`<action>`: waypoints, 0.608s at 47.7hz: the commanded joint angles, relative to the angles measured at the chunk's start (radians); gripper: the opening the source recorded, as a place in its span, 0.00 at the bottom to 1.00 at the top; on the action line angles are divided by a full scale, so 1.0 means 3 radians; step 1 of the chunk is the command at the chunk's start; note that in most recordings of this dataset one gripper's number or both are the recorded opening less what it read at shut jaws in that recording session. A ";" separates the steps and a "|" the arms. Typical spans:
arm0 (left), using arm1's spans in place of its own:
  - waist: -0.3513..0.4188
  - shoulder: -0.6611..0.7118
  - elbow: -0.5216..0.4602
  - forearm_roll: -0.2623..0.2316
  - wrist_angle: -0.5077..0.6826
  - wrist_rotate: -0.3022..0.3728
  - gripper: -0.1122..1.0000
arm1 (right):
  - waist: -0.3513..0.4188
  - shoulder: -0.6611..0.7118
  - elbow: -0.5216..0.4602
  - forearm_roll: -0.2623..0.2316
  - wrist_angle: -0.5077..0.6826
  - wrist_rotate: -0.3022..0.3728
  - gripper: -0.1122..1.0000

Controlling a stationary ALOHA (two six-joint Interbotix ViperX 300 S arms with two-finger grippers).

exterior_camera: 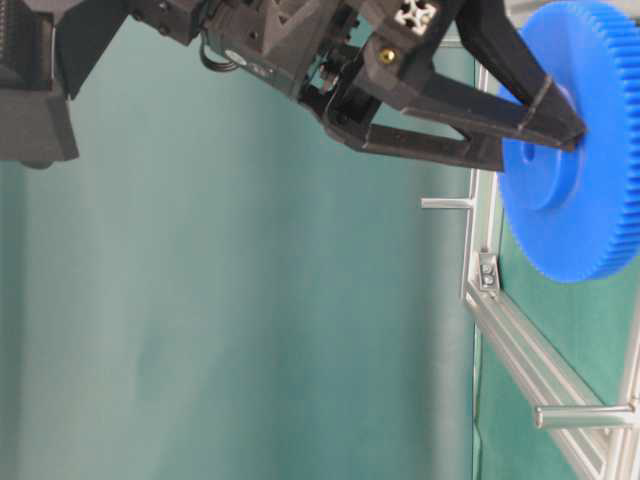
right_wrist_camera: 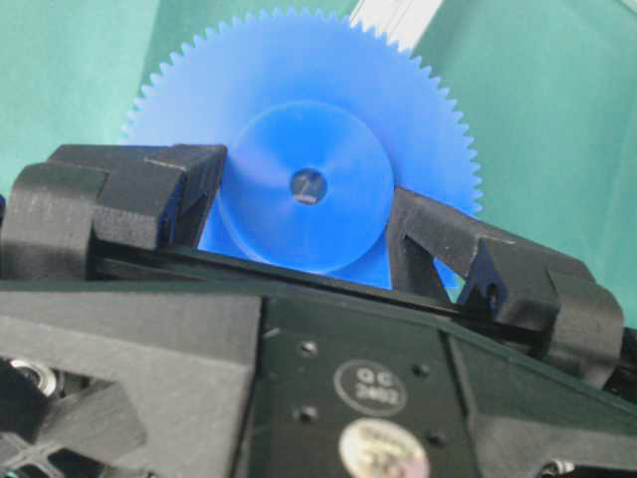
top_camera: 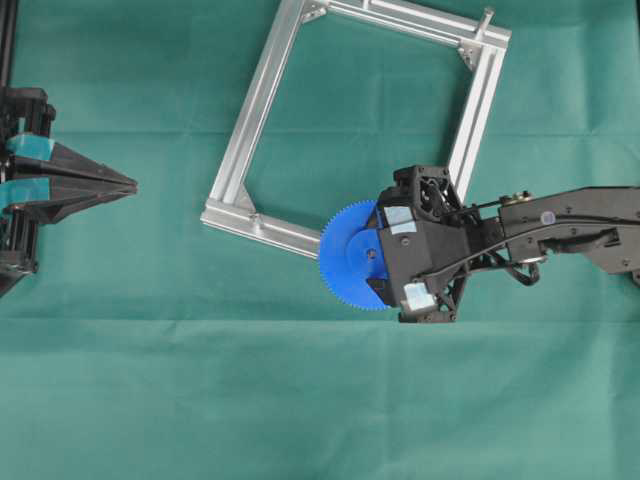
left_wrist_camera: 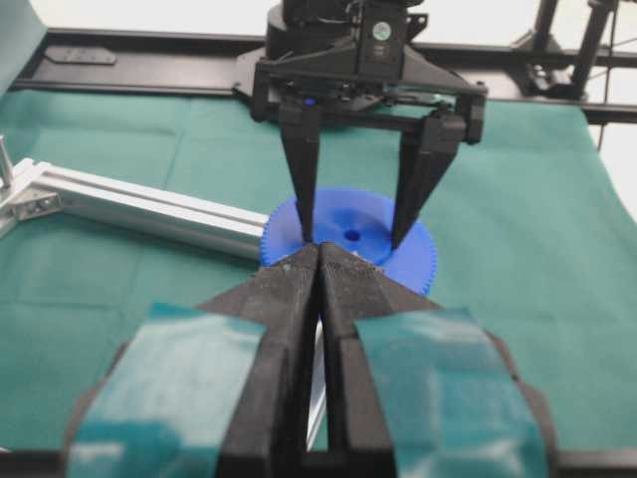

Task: Find the location of the shaft and insert the gear.
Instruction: 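Lower the gear down onto the shaft, pressing it into place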

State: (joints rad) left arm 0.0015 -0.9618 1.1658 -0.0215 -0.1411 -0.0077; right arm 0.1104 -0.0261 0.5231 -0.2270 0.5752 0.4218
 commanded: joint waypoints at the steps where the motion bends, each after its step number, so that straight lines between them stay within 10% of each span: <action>1: 0.0010 0.0020 -0.0097 -0.0005 -0.0015 -0.0005 0.11 | -0.0072 -0.0102 0.0072 -0.0010 0.0020 0.0005 0.72; 29: 0.0005 0.0020 -0.0097 -0.0005 -0.0020 -0.0005 0.11 | -0.0046 -0.0159 0.0169 0.0031 -0.0230 0.0020 0.72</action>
State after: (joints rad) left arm 0.0031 -0.9618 1.1658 -0.0230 -0.1411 -0.0077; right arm 0.0966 -0.0706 0.5814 -0.2209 0.5154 0.4280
